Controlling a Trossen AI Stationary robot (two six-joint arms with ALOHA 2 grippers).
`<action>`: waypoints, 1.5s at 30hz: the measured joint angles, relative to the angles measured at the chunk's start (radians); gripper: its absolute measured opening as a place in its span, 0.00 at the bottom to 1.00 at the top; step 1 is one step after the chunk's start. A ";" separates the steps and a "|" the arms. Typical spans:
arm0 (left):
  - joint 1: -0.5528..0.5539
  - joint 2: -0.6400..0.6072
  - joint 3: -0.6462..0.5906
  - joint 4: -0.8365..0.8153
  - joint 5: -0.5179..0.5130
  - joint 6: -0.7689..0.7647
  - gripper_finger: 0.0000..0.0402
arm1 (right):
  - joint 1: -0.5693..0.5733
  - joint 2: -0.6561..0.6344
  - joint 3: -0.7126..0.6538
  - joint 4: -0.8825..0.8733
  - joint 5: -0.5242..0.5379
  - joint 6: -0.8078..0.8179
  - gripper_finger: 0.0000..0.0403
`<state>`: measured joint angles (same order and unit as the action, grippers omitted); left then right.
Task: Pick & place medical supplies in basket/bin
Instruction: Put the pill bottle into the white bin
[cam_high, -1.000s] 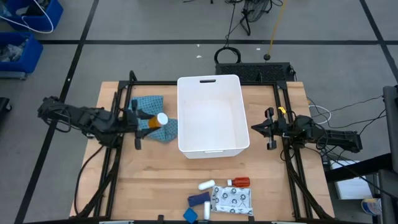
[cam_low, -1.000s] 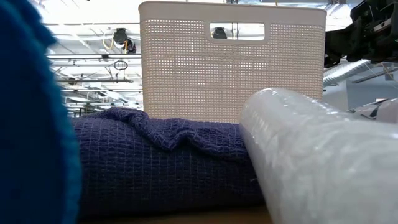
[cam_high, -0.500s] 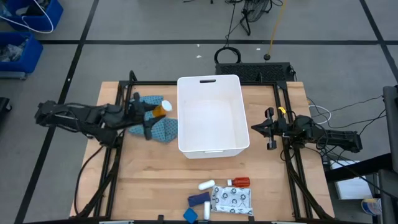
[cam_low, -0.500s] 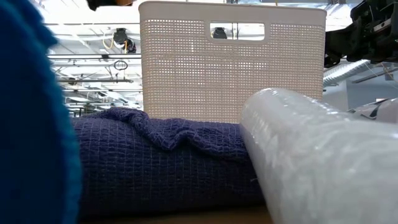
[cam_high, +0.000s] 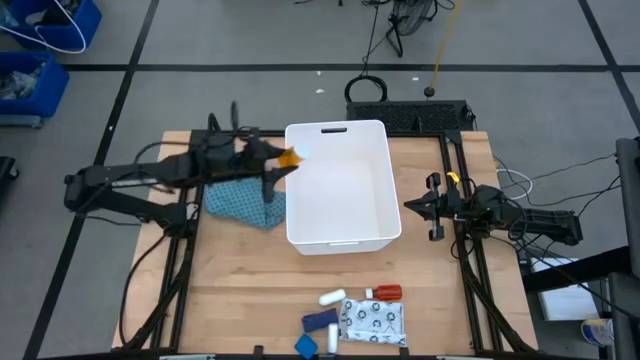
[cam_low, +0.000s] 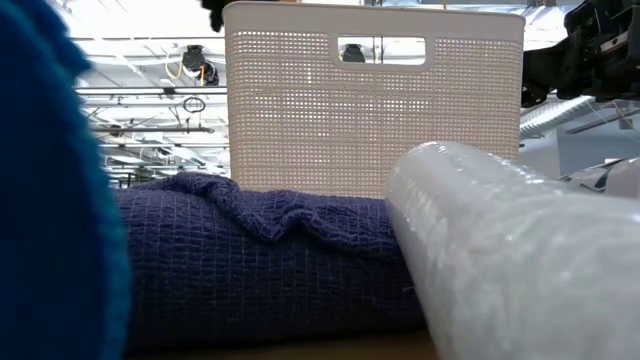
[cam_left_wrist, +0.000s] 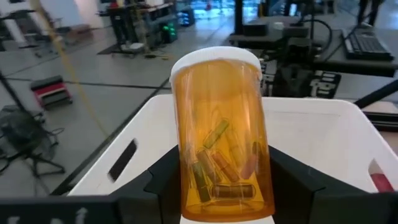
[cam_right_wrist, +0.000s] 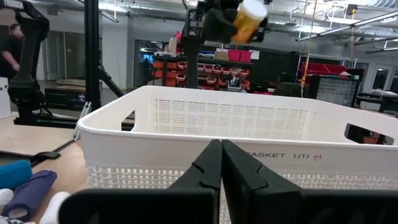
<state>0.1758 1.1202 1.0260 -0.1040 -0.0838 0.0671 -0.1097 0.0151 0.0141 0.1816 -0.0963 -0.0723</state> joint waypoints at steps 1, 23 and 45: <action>0.010 0.030 0.037 -0.003 0.022 0.011 0.44 | 0.000 0.000 0.000 0.001 0.000 -0.001 0.00; 0.146 0.506 0.680 -0.260 0.223 0.153 0.46 | 0.000 0.000 0.000 0.001 -0.001 -0.019 0.00; 0.184 0.979 1.185 -0.879 0.349 0.344 0.44 | 0.000 0.000 0.000 0.002 -0.001 -0.045 0.00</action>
<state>0.3595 2.0992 2.2111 -0.9829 0.2652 0.4109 -0.1093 0.0151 0.0139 0.1841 -0.0971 -0.1173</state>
